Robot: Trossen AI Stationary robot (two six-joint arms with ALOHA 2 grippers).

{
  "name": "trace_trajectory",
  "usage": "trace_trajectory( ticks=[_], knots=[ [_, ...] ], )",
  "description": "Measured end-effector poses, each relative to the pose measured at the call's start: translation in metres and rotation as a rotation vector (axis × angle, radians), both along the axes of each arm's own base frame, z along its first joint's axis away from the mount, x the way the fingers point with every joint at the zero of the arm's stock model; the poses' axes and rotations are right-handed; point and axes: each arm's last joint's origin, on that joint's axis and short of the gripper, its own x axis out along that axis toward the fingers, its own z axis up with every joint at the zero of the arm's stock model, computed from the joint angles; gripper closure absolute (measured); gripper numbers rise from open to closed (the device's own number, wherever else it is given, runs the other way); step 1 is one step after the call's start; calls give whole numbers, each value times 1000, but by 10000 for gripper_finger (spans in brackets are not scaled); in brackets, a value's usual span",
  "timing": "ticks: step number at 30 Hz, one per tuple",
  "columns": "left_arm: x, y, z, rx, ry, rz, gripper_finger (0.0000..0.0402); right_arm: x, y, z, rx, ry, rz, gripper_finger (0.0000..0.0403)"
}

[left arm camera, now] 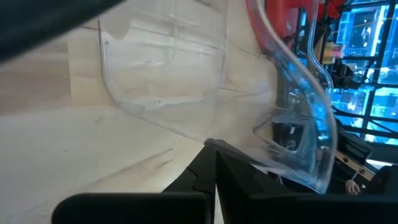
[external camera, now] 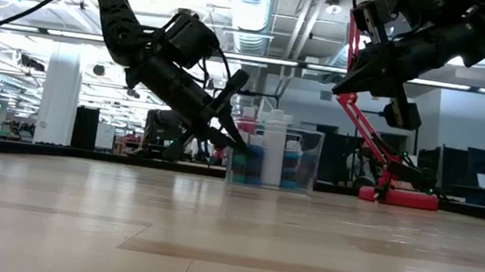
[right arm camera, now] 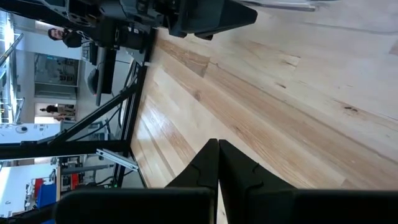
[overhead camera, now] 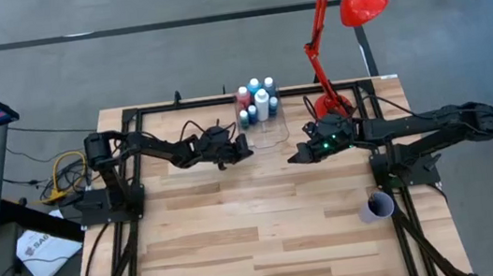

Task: Pick & Place Paint Supplies
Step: Return to Home Position

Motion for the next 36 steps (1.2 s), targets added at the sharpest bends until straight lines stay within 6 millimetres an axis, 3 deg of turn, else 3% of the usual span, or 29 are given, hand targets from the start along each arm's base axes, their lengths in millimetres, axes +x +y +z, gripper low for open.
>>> trace_trajectory(
  ticks=[21, 36],
  knots=[
    [-2, 2, 5, 41, 1, -8, 401, 0, 0, 0, 4, 0, 3, 403],
    [-19, -13, 58, 164, -23, -53, 401, 1, 3, 2, 8, -21, 29, 403]
  ],
)
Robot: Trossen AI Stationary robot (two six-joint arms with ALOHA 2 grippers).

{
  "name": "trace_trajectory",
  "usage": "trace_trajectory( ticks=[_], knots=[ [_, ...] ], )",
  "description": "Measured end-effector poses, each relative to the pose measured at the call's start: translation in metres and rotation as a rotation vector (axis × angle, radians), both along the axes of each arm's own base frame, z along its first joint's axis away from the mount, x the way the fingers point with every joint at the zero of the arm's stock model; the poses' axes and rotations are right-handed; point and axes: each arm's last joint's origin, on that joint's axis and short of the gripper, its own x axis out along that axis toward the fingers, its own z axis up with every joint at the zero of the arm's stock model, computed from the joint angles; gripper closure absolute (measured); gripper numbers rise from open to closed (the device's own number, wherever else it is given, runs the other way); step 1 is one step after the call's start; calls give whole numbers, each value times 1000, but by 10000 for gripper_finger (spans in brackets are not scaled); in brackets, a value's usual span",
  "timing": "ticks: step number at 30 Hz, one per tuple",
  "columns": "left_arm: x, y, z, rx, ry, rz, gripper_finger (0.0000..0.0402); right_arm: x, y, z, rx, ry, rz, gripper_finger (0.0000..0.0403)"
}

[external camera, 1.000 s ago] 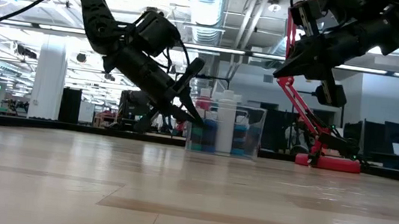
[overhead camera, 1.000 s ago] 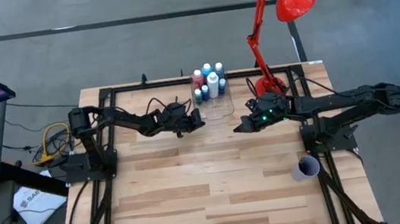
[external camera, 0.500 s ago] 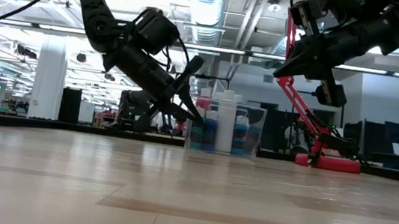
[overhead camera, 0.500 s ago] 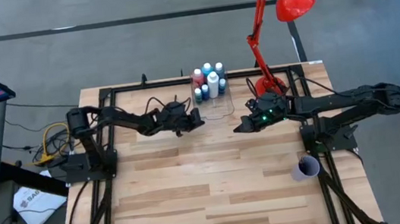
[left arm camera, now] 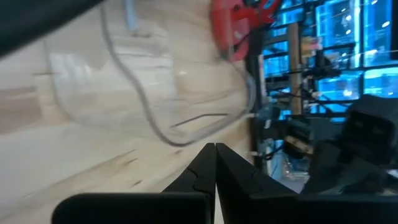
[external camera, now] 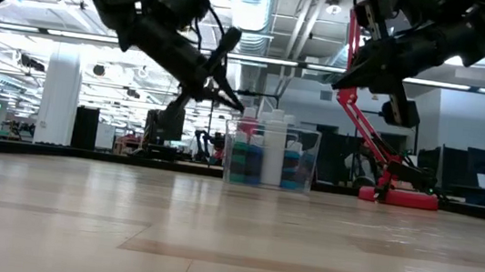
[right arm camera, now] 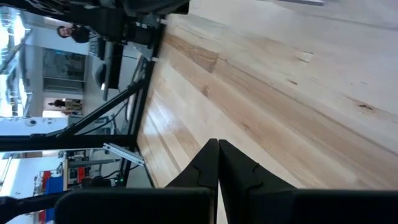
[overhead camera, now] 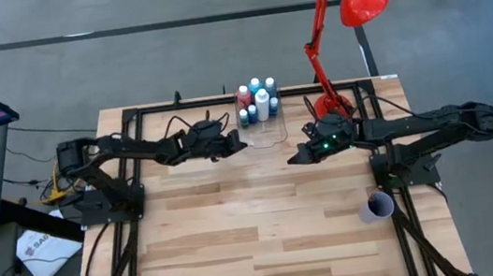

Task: Pick & Place Paint Supplies
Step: Return to Home Position

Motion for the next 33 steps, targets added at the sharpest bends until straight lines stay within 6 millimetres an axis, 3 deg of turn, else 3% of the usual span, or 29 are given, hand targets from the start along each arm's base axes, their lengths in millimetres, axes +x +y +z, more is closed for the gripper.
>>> trace_trajectory(
  ticks=[7, 16, 25, 33],
  knots=[
    [-2, -13, 15, 22, -40, -31, 401, 5, 6, 9, -35, -99, 39, 403],
    [3, -34, 15, 71, -30, -116, 401, 3, 15, 24, -213, -239, 145, 403],
    [4, -39, 15, 85, -36, -115, 401, -34, 16, 45, -467, -228, 172, 403],
    [4, -39, 16, 90, -37, -106, 401, -58, 16, 59, -553, -261, 115, 403]
  ],
)
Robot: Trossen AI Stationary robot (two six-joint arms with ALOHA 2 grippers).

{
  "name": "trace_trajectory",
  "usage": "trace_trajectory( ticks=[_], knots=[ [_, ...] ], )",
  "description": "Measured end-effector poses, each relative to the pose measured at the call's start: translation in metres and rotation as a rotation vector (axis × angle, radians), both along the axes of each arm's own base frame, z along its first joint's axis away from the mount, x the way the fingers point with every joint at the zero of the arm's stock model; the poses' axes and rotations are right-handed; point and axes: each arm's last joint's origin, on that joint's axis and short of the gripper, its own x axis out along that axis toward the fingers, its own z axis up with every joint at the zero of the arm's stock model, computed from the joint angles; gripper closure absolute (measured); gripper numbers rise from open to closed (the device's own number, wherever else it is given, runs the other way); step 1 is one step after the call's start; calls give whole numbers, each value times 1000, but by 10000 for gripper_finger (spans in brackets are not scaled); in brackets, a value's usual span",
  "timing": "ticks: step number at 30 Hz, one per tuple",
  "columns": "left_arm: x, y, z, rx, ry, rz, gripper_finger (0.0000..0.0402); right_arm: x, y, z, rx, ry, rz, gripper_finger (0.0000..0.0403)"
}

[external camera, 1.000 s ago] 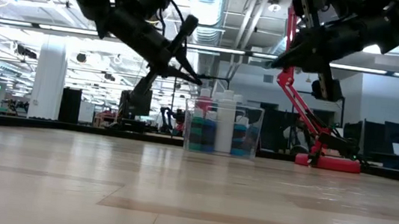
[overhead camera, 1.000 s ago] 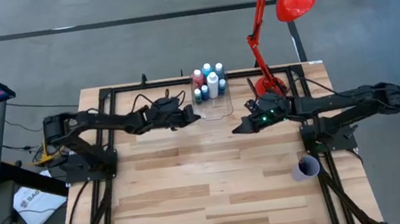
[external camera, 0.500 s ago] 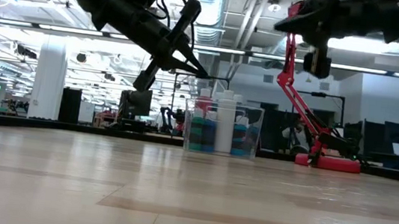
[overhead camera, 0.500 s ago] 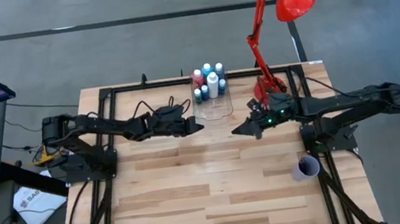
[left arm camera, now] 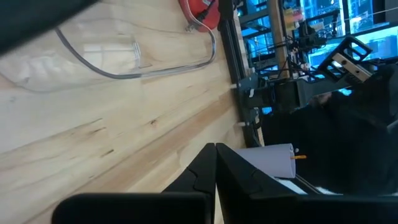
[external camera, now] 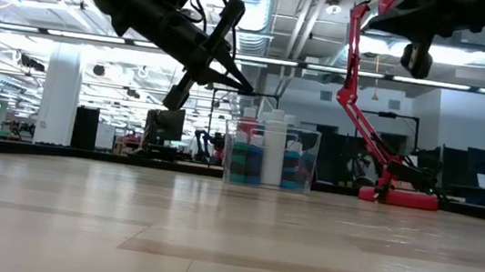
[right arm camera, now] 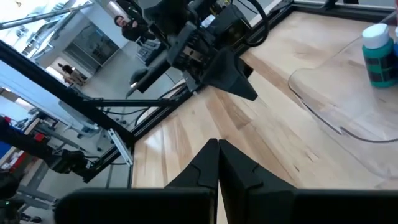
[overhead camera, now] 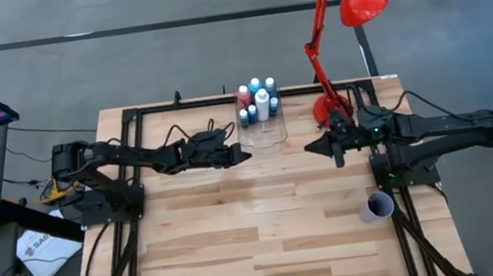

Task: Pick & Place Paint Supplies
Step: Return to Home Position

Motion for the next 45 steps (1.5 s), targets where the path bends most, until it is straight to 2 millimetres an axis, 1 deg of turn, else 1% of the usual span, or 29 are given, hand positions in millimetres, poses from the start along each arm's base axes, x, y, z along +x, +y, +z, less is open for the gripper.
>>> trace_trajectory(
  ticks=[15, 20, 24, 31, 34, 40, 45],
  knots=[
    [1, 0, 1, 3, -12, 3, 401, 5, 0, -4, -3, 20, 2, 403],
    [1, 0, 1, 3, -13, 3, 401, 0, 5, 1, -74, -9, 23, 403],
    [1, 0, 1, 3, -15, 3, 401, -10, 10, 8, -149, -43, -5, 403],
    [1, 0, 2, 4, -22, 3, 401, -33, 15, 12, -210, -63, -29, 403],
    [1, 0, 2, 4, -23, 3, 401, -45, 16, 10, -213, -107, -23, 403],
    [1, 0, 2, 5, -29, 3, 402, -65, 19, -6, -208, -170, -1, 403],
    [1, 0, 3, 3, -37, 4, 402, -83, 19, -8, -243, -267, 1, 403]
  ],
)
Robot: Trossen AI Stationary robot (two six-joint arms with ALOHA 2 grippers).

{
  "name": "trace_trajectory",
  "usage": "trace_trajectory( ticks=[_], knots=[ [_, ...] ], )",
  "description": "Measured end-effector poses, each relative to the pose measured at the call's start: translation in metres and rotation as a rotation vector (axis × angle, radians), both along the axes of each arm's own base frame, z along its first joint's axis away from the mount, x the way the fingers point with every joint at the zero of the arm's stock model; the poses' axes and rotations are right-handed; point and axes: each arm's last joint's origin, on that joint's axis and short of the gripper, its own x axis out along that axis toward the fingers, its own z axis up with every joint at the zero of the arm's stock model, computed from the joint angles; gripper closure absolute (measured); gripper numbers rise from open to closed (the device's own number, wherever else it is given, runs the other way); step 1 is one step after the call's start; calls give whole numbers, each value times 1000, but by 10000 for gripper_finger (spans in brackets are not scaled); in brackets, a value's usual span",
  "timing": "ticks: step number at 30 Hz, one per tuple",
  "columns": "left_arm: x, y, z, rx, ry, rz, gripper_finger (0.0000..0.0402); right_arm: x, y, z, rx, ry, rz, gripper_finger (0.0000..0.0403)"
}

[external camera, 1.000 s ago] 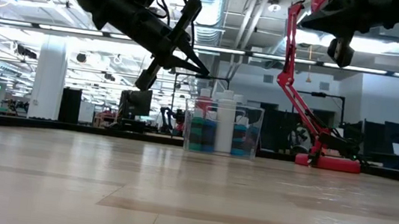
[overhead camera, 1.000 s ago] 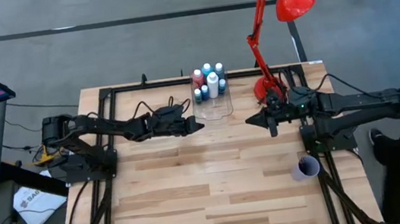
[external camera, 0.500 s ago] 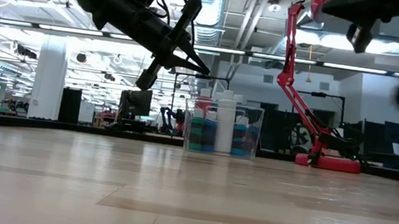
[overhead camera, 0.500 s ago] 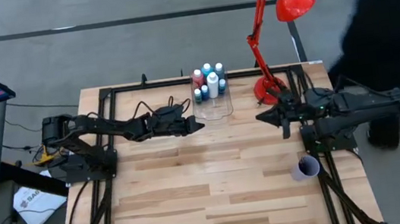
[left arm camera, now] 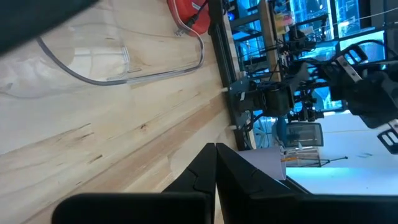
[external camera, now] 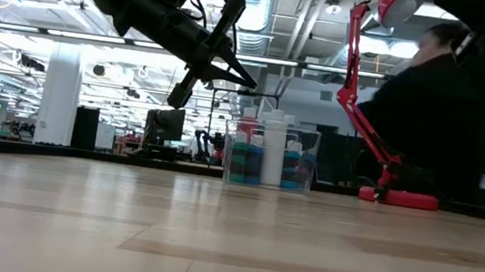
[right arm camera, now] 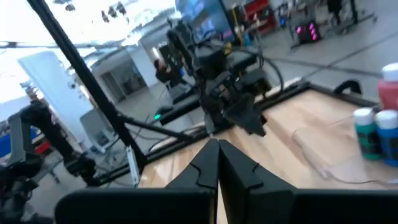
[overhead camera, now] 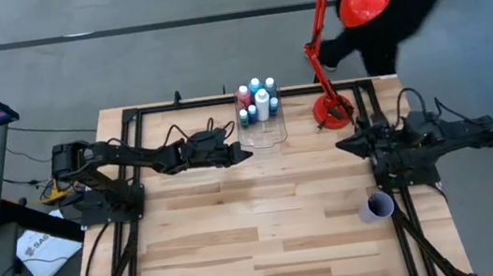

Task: Pick & Place Paint Supplies
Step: Return to Home Position

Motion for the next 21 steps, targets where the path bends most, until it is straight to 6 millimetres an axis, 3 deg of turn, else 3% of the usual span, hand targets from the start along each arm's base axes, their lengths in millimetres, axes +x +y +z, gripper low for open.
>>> trace_trajectory(
  ticks=[7, 18, 21],
  knots=[
    [0, 0, 0, -7, -7, -10, 402, -23, -4, -14, -9, -119, -56, 403],
    [1, 0, 2, -11, -23, -16, 402, -17, -4, -25, -59, -121, -60, 403],
    [1, -1, 2, -14, -27, -18, 402, -11, -3, -38, -63, -102, -55, 403]
  ],
)
